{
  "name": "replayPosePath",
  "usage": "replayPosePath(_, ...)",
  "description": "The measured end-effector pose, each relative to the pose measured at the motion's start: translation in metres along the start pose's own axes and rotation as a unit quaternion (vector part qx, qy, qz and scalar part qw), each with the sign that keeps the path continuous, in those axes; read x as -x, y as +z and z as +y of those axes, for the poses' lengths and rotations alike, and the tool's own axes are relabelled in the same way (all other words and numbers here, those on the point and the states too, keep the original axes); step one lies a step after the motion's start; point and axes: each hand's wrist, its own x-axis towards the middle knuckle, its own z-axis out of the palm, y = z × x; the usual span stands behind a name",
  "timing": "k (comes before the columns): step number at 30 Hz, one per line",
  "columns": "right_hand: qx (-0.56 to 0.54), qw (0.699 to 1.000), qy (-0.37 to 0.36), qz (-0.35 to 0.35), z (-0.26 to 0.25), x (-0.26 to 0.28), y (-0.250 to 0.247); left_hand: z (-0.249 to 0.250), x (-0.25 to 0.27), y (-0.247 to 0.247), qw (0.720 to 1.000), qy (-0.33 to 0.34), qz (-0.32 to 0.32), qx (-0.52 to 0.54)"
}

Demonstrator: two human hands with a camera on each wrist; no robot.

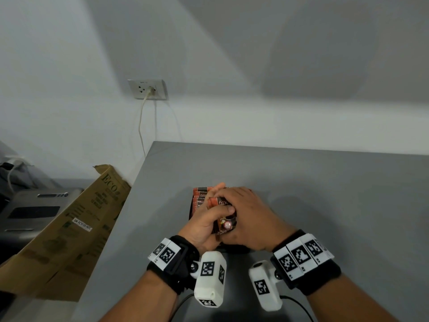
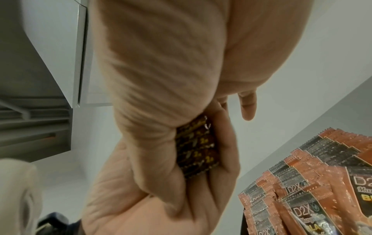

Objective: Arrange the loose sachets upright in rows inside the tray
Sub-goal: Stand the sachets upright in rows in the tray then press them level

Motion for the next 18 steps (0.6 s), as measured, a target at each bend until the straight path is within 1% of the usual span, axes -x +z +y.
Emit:
replayPosePath(3, -0.003, 1.0, 0.021, -0.01, -0.001, 0.0, -0.002, 0.002, -0.001, 0.0, 1.0, -0.013, 0.013, -0.019)
replayPosePath(5, -0.068, 0.996, 0.059, -0.017, -0.002, 0.002, -0.012, 0.006, -0.004, -0.001, 0.998, -0.001, 0.036, -0.057)
replayPosePath(6, -0.112, 0.99, 0.085, -0.004, -0.002, 0.002, -0.018, 0.009, -0.005, -0.002, 0.996, 0.013, 0.044, -0.075)
replayPosePath(9, -0.209, 0.964, 0.138, 0.096, 0.008, -0.002, -0.034, 0.013, -0.008, -0.002, 0.987, 0.043, 0.052, -0.148)
replayPosePath(10, -0.217, 0.959, 0.145, 0.11, 0.012, -0.003, -0.036, 0.014, -0.008, -0.002, 0.982, 0.049, 0.048, -0.177)
replayPosePath(11, -0.222, 0.958, 0.144, 0.108, 0.015, -0.005, -0.036, 0.015, -0.009, -0.002, 0.977, 0.055, 0.043, -0.202)
replayPosePath(15, -0.206, 0.967, 0.128, 0.072, 0.018, -0.007, -0.027, 0.01, -0.011, 0.001, 0.963, 0.066, 0.042, -0.258)
replayPosePath(17, -0.193, 0.97, 0.127, 0.08, 0.023, -0.008, -0.027, 0.01, -0.011, 0.002, 0.958, 0.07, 0.069, -0.271)
replayPosePath(18, -0.192, 0.967, 0.139, 0.095, 0.028, -0.008, -0.029, 0.012, -0.012, 0.0, 0.955, 0.075, 0.092, -0.273)
